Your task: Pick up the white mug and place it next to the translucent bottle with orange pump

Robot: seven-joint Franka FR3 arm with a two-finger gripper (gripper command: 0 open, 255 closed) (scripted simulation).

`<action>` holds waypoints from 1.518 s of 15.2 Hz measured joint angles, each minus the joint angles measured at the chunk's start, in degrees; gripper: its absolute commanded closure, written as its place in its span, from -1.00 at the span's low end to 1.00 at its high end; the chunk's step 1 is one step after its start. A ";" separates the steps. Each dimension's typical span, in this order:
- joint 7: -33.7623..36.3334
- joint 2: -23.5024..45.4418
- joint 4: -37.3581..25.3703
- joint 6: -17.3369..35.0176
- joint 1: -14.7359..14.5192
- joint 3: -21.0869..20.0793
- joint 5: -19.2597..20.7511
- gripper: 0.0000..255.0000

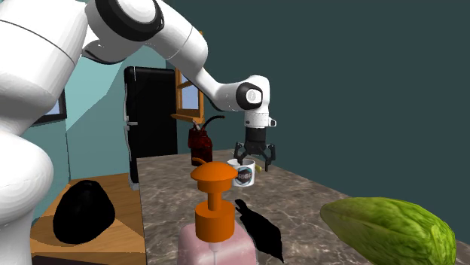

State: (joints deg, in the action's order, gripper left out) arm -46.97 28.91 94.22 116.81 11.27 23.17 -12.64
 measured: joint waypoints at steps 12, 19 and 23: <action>0.16 -0.35 -0.50 -0.82 -0.05 0.10 0.19 1.00; 0.75 -2.58 -2.41 -4.78 -0.31 0.66 1.22 1.00; 1.13 -3.52 -4.22 -7.44 -0.39 0.88 1.71 1.00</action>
State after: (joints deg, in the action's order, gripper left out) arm -45.84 25.39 90.00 109.38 10.88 24.05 -10.92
